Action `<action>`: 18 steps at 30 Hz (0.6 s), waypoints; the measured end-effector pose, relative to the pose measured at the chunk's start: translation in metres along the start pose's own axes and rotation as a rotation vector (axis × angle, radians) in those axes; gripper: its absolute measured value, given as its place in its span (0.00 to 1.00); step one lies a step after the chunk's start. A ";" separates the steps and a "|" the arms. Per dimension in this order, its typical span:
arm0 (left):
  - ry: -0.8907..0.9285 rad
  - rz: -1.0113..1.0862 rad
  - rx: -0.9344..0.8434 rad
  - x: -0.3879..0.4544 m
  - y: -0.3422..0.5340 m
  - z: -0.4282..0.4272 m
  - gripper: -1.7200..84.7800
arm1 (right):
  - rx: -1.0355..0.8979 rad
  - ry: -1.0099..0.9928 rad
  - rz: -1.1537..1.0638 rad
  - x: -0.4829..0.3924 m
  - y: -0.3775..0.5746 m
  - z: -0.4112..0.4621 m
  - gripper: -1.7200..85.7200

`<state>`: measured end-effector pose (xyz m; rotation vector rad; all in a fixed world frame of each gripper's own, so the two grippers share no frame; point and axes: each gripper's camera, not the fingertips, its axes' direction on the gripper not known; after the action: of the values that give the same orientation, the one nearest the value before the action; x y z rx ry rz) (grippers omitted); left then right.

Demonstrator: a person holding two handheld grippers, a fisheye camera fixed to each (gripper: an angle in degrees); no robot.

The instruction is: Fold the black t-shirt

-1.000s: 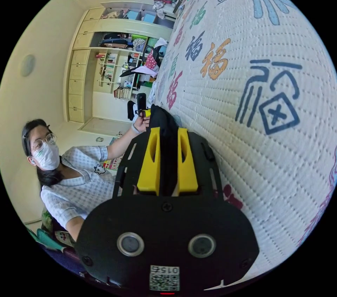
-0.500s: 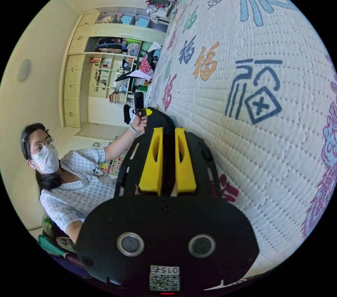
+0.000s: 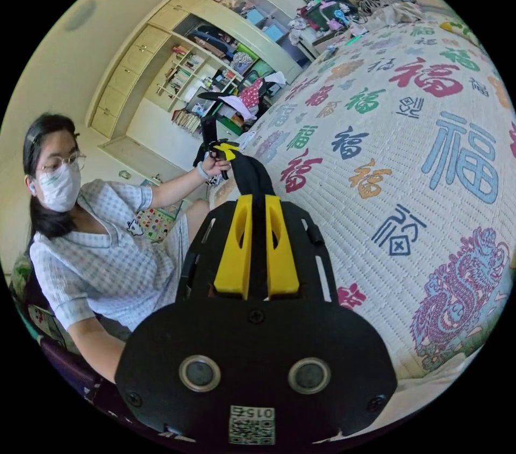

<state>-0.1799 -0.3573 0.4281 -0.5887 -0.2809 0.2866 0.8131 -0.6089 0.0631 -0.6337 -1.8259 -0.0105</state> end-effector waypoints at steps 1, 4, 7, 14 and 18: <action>-0.004 0.062 0.006 0.019 0.011 0.000 0.02 | -0.009 -0.006 -0.044 -0.012 0.010 0.003 0.07; -0.020 0.210 -0.021 0.071 0.046 0.007 0.02 | -0.086 0.027 -0.155 -0.050 0.041 0.018 0.07; -0.063 0.299 -0.109 0.117 0.086 0.027 0.02 | -0.198 0.129 -0.225 -0.086 0.079 0.044 0.07; -0.112 0.270 -0.259 0.157 0.156 0.076 0.02 | -0.352 0.228 -0.205 -0.107 0.143 0.102 0.07; -0.159 0.248 -0.337 0.158 0.172 0.096 0.03 | -0.415 0.285 -0.164 -0.096 0.163 0.132 0.08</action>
<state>-0.0984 -0.1185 0.4331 -0.9384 -0.4142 0.5326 0.7856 -0.4676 -0.1172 -0.7258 -1.6009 -0.5737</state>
